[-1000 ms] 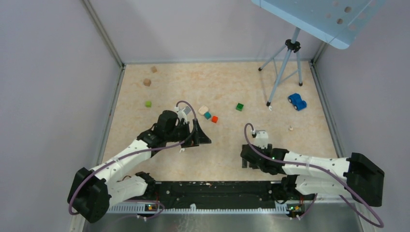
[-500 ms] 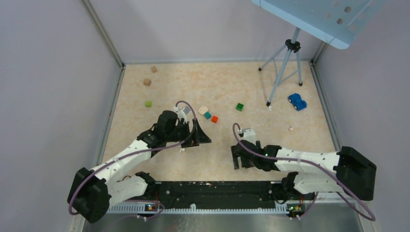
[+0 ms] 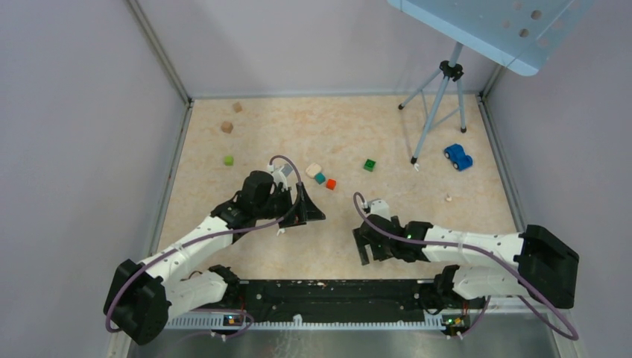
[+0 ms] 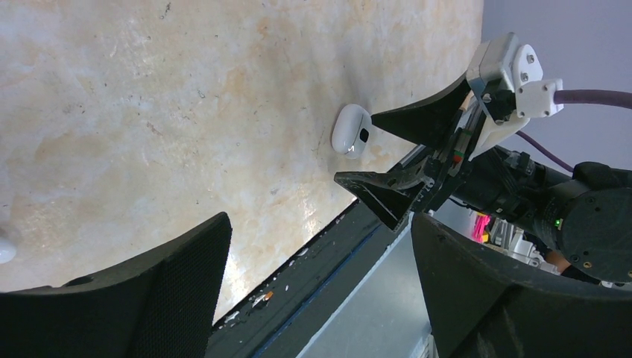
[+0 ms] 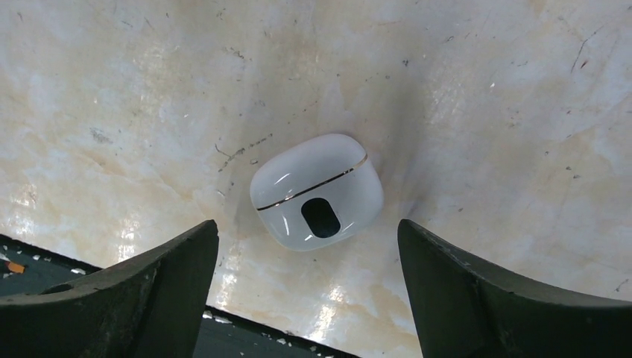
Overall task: Insert the wireless bluetooth earbuds into the charging case
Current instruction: Move the charging case to the center of the board.
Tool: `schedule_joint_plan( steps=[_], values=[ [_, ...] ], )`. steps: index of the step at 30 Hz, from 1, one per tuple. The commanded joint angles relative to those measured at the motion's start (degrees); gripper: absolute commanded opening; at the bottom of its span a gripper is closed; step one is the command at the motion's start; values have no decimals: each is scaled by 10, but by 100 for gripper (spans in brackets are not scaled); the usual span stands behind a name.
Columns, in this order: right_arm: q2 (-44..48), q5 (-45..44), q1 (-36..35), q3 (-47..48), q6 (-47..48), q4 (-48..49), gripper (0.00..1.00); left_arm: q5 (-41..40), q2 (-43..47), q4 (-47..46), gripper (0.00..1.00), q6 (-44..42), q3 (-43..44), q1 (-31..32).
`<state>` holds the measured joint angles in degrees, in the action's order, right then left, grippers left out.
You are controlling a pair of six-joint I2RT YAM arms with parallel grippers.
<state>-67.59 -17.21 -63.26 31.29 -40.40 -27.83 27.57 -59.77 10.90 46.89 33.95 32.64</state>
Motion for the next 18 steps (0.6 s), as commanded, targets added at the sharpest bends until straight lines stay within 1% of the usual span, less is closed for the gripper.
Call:
schedule_joint_plan(
  steps=[1,5,8,10,12,13,15,18],
  values=[
    [33,-7,-4,14,2,-19,89,-5,8,-19,94,3,-3,-1],
    [38,-24,-4,20,-87,-44,87,-3,5,-23,94,6,-7,-1],
    [41,-50,-4,13,-110,-54,87,3,7,-25,94,9,-6,-1],
    [47,-65,-4,9,-110,-56,85,8,13,-26,94,11,-5,-1],
    [53,-68,-3,8,-92,-51,81,2,21,-15,94,5,-2,-1],
    [54,-71,-4,12,-81,-53,75,-4,23,-10,95,3,-1,-1],
    [49,-69,-1,17,-61,-56,70,-11,25,-4,95,0,1,-1],
    [35,-54,8,20,-31,-51,69,-7,21,-8,95,3,-3,-2]
  ],
)
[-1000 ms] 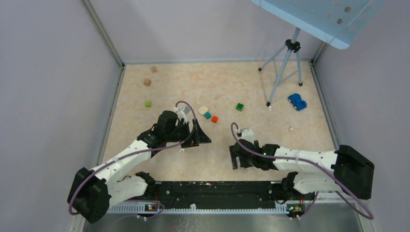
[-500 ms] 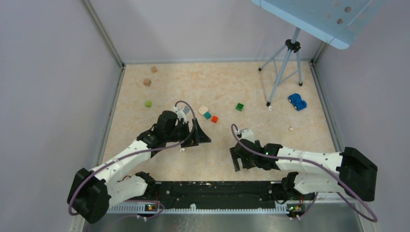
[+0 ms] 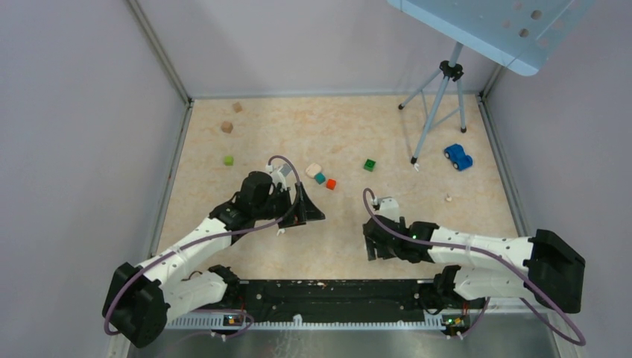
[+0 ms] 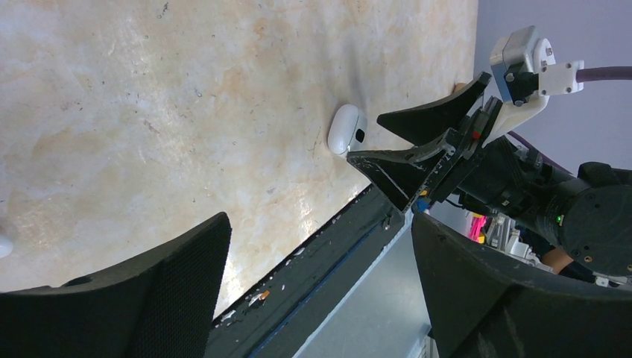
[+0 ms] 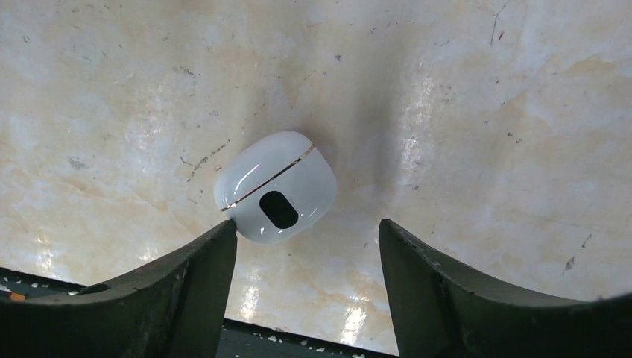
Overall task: Insert the wireless bluetooth earbuds into the charging case
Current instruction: Move the charging case to the center of the board.
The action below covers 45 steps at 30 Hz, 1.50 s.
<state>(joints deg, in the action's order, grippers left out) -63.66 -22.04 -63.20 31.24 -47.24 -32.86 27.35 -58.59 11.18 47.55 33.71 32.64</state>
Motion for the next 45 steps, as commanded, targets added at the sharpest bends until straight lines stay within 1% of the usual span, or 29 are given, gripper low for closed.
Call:
schedule_joint_plan(
  steps=[1,3,9,13,17,21,25,30,33,37,39,42,45],
  values=[
    [-9,0,13,19,45,3,68,-3,7,-15,95,-2,-4,-1],
    [-19,7,31,17,53,7,69,0,5,-19,95,0,-6,-2],
    [-19,64,76,2,119,66,75,1,4,-14,94,-6,0,-2],
    [-48,67,84,15,144,76,74,1,-4,-17,94,-6,3,-1],
    [-76,84,86,31,164,91,70,3,-14,-19,94,-6,5,-1],
    [-81,121,86,43,165,109,71,0,-13,-13,94,-9,6,-2],
    [-78,161,86,52,150,121,73,-7,-10,-12,94,-10,3,-1],
    [-65,170,85,69,136,96,74,-5,-11,-11,95,-8,3,-2],
    [-39,146,85,67,128,70,78,-6,-7,-10,94,-9,2,-1],
    [-14,80,85,49,84,23,78,-8,-4,-11,94,-7,1,-1],
    [-2,61,85,26,47,14,76,-6,-5,-14,95,-5,-1,-1],
    [30,66,84,-12,6,20,73,-4,-4,-13,94,-4,-2,-1],
    [95,56,82,-45,-26,22,70,-7,2,-11,94,-5,-5,-1]
  ],
)
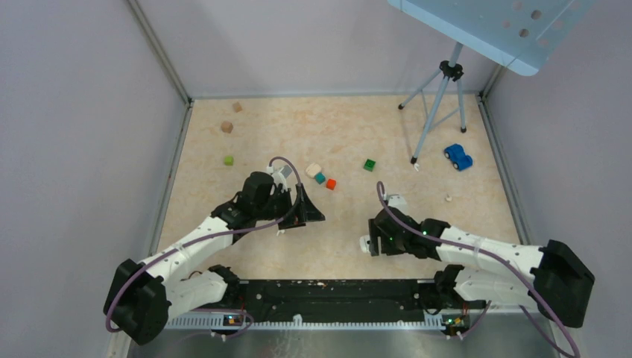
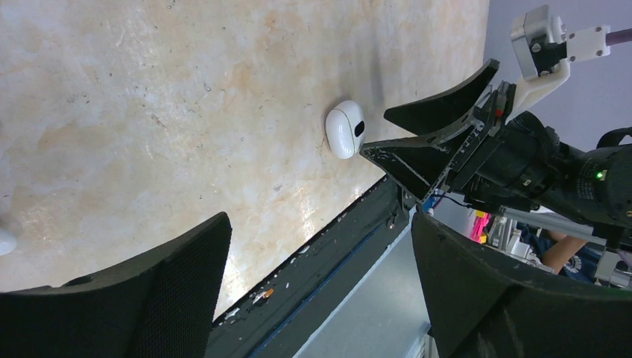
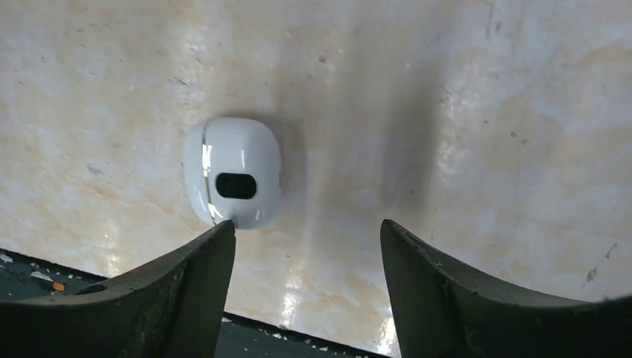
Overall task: Insert the wireless bluetooth earbuds into the charging case
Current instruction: Move the charging case to the center of the board, then pick up the charging case from the center of the board.
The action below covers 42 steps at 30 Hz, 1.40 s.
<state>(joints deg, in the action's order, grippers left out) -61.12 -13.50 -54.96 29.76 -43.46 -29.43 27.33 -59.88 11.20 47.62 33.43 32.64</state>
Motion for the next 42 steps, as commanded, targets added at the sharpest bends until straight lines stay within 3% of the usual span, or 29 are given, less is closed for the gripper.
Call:
schedule_joint_plan(
  steps=[1,6,25,35,38,42],
  values=[
    [91,-30,0,-41,-71,-11,69,-7,16,-11,94,-5,-3,-1],
    [123,-27,0,-65,-81,-29,67,-3,13,-17,94,-1,-5,-1],
    [-17,-13,-11,-7,-29,33,65,-5,14,-20,95,-1,-14,-1],
    [33,-17,-29,17,-56,15,65,-7,21,-11,95,-6,-8,-1],
    [11,-25,-34,32,-41,10,68,-3,17,-7,95,-9,-2,-2],
    [-34,-8,-42,55,40,24,79,2,17,2,95,-17,6,-1]
  ],
)
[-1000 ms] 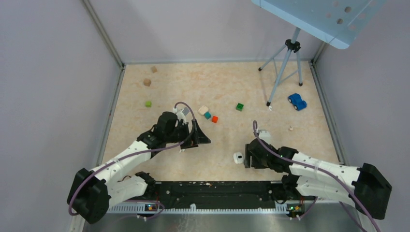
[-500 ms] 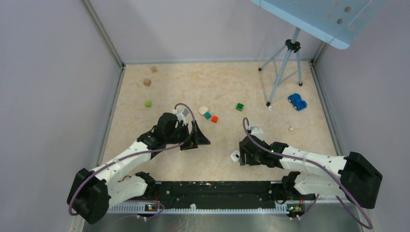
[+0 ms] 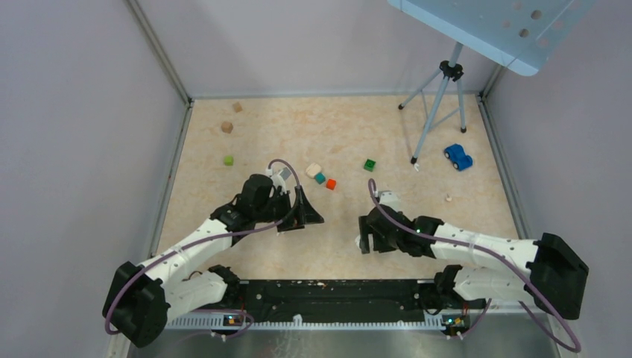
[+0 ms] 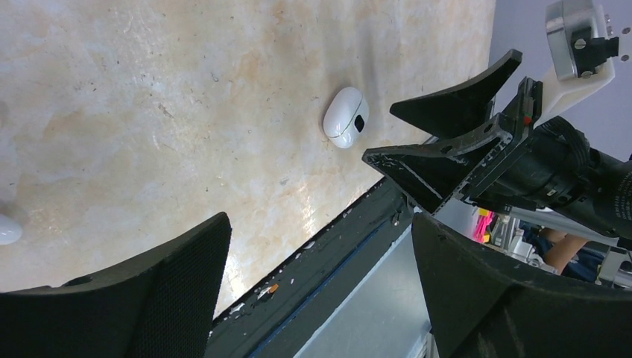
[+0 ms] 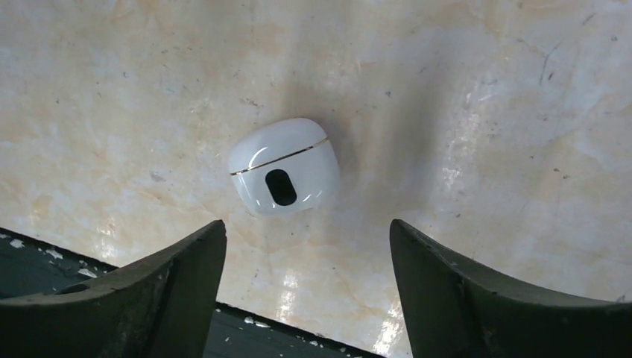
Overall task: Insert the wireless bluetooth earbuds into the charging case
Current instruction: Pick up the charging case from the center of the board.
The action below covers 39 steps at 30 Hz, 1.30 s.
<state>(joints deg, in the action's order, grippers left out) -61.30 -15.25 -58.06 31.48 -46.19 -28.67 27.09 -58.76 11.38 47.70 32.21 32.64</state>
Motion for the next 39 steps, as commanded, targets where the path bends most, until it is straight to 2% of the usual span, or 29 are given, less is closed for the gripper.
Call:
schedule_joint_plan(
  steps=[1,7,11,14,28,33,39],
  values=[
    [-44,14,-11,42,86,20,81,6,6,3,95,-19,21,-1],
    [-92,6,-13,63,137,20,87,13,3,25,95,-32,41,-2],
    [-108,40,-21,56,171,58,87,19,-6,29,95,-41,51,-2],
    [-124,32,-25,52,176,67,85,23,-18,24,95,-40,50,-1],
    [-173,12,-31,36,202,116,67,42,-48,13,95,-24,51,-2],
    [-153,17,-31,24,197,119,51,39,-63,5,95,-20,52,-2],
    [-110,46,-33,14,210,130,44,21,-84,10,96,-26,66,-5]
  ],
)
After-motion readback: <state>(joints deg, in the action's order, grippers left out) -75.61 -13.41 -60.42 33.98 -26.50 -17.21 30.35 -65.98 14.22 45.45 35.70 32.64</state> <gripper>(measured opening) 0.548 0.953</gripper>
